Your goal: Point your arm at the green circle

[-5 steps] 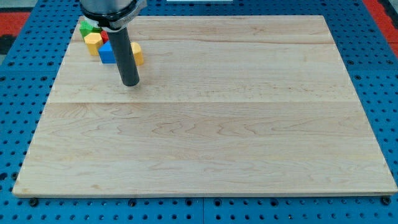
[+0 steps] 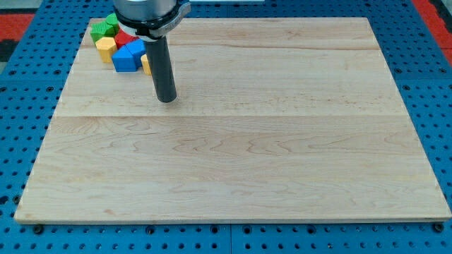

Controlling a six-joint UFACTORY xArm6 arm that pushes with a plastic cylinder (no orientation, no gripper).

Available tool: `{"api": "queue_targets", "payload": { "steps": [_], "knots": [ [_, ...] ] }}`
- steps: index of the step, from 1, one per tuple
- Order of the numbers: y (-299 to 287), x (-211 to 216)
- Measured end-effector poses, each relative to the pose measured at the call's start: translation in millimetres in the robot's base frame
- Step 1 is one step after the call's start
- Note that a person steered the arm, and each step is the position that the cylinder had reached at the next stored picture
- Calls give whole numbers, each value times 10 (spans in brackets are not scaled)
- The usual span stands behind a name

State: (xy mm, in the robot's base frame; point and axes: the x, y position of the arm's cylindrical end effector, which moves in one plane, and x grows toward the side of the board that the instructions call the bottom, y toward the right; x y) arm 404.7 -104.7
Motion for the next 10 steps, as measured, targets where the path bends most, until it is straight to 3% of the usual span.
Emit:
{"api": "queue_targets", "payload": {
  "steps": [2, 3, 4, 7, 9, 10],
  "knots": [
    [62, 45],
    [-839, 295],
    [-1998, 274],
    [-2002, 266],
    [-1999, -635],
    [-1890, -859]
  ]
}}
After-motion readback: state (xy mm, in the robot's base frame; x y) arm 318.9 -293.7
